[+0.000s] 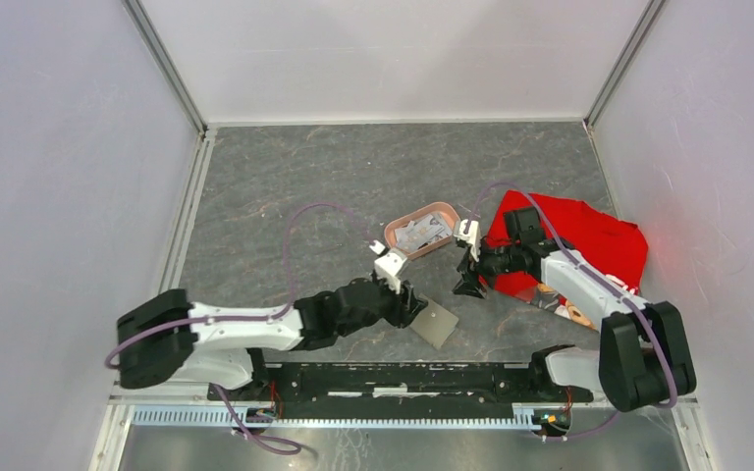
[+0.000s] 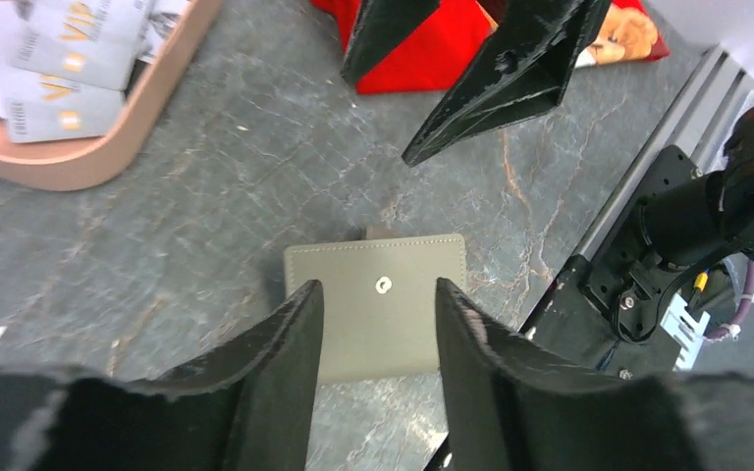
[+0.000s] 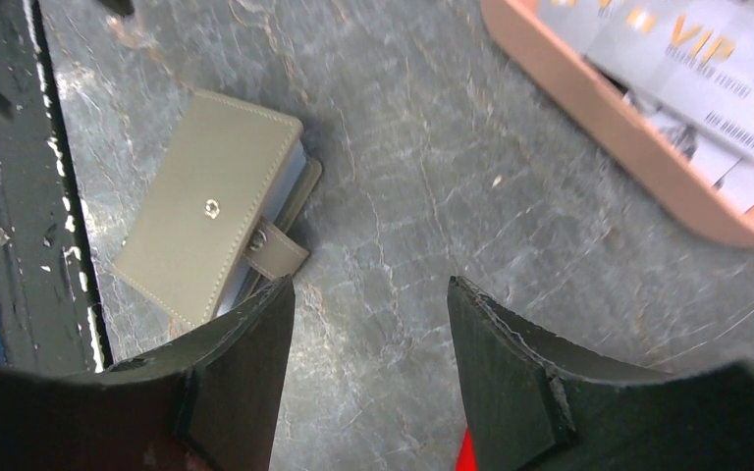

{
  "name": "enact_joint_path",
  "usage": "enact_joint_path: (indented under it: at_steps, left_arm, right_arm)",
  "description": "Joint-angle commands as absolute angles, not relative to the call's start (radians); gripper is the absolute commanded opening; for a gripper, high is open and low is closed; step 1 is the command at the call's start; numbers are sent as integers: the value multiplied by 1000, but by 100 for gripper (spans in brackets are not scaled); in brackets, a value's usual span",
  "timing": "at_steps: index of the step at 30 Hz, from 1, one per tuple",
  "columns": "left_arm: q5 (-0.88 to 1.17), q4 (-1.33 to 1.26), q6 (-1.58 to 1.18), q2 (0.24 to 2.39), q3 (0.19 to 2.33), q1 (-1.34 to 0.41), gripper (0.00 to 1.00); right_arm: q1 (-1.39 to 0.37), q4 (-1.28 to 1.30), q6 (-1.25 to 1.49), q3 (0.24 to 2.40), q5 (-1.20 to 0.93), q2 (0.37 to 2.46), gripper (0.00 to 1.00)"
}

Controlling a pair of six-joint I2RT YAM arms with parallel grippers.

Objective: Put the credit cards into the card holder
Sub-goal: Close the card holder at the center of the board.

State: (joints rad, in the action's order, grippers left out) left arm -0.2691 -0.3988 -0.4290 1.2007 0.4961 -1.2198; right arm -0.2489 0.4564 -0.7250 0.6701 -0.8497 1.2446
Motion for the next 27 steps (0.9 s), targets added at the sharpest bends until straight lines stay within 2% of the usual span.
enact_joint_path:
  at_steps: [1, 8, 18, 27]
  left_arm:
    - [-175, -463, -537, 1366, 621, -1222, 47]
    - [-160, -404, -613, 1557, 669, -1223, 38]
    - [-115, -201, -654, 1640, 732, -1222, 24]
    - [-123, -180, -670, 1628, 718, -1221, 19]
  right_arm:
    - [-253, 451, -701, 661, -790, 1286, 64]
    - [-252, 461, -713, 665, -786, 1299, 64]
    - [-284, 509, -760, 666, -867, 1348, 66]
    - [-315, 512, -740, 668, -836, 1392, 71]
